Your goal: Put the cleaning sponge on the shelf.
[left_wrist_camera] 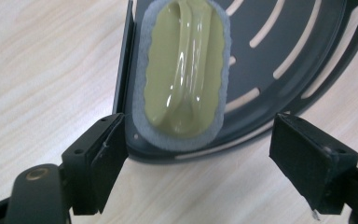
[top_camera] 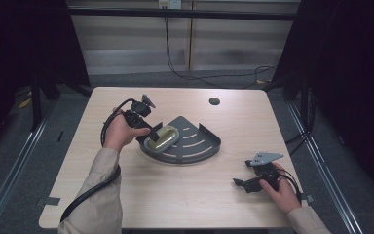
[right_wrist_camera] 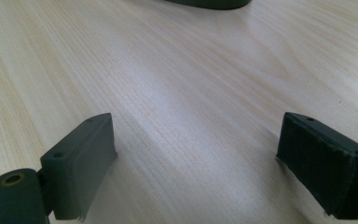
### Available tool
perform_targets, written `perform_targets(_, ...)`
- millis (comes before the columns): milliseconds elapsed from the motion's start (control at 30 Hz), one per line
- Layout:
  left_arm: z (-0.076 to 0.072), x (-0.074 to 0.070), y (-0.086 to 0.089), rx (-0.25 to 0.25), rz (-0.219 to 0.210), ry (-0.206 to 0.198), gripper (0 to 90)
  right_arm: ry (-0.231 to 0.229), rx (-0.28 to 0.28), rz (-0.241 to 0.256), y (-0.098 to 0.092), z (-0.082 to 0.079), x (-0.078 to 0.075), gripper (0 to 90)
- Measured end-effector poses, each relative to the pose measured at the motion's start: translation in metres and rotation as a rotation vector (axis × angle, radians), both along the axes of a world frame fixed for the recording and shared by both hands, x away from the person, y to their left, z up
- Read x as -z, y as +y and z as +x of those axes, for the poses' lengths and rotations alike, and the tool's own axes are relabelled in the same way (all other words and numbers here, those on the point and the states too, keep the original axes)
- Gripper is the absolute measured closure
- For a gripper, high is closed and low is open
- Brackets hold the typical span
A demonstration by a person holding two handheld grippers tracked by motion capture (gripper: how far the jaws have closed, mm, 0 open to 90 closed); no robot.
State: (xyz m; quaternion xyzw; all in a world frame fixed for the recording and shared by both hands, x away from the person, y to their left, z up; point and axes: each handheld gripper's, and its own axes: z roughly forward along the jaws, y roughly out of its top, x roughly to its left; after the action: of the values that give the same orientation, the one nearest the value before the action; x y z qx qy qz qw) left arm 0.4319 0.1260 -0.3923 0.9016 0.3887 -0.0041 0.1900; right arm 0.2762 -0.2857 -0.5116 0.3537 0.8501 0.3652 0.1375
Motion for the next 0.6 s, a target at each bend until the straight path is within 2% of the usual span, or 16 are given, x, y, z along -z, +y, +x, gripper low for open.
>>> perform_targets(233, -0.015, 0.009, 0.017, -0.013, -0.018, 0.008, 18.7, 0.002, 0.001, -0.001, 0.000, 0.000, 0.000, 10.5)
perform_targets(500, -0.037, 0.022, 0.034, -0.012, -0.059, -0.015, 18.8, 0.002, 0.000, -0.001, 0.000, 0.000, 0.000, 10.5)
perform_targets(600, -0.044, 0.028, 0.039, -0.010, -0.055, -0.024, 18.7, 0.002, 0.001, 0.000, 0.000, 0.000, 0.000, 10.5)
